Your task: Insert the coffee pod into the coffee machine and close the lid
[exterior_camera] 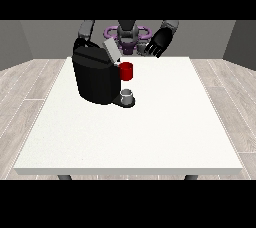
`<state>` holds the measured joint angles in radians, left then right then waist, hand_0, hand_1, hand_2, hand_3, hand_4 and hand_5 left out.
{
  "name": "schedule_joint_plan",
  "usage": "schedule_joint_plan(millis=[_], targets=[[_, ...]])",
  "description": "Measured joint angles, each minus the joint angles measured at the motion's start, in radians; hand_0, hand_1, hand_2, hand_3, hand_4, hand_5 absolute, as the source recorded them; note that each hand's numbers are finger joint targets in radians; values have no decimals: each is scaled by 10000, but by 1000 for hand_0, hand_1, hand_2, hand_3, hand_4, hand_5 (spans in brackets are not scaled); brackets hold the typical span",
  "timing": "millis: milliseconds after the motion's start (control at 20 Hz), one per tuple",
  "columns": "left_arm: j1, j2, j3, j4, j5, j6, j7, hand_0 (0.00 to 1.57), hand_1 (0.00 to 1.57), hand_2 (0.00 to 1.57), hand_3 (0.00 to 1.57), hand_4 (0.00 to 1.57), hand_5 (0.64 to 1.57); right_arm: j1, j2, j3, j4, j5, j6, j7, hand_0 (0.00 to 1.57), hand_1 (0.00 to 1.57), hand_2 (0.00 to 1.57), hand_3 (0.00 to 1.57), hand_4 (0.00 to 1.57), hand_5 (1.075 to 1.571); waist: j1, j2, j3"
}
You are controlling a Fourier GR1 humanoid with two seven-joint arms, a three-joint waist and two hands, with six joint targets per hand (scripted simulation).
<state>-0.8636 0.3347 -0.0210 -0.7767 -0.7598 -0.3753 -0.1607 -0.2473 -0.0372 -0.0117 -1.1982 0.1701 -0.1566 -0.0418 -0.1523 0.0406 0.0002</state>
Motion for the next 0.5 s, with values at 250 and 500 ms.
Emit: schedule_joint_plan(millis=[250,500], targets=[[-1054,-29,620,94,391,-433,742,1202,1202,1240,1256,491,1571,-250,-9,-41,-256,-50,-14,102,0,0,0,0,0,1571,-415,171,-1],[-2155,260,1118,234,573,-561,1173,1174,1174,1254,1266,479,1571,-737,-116,-35,-522,56,-62,248,0,0,0,0,269,1571,-825,753,0]])
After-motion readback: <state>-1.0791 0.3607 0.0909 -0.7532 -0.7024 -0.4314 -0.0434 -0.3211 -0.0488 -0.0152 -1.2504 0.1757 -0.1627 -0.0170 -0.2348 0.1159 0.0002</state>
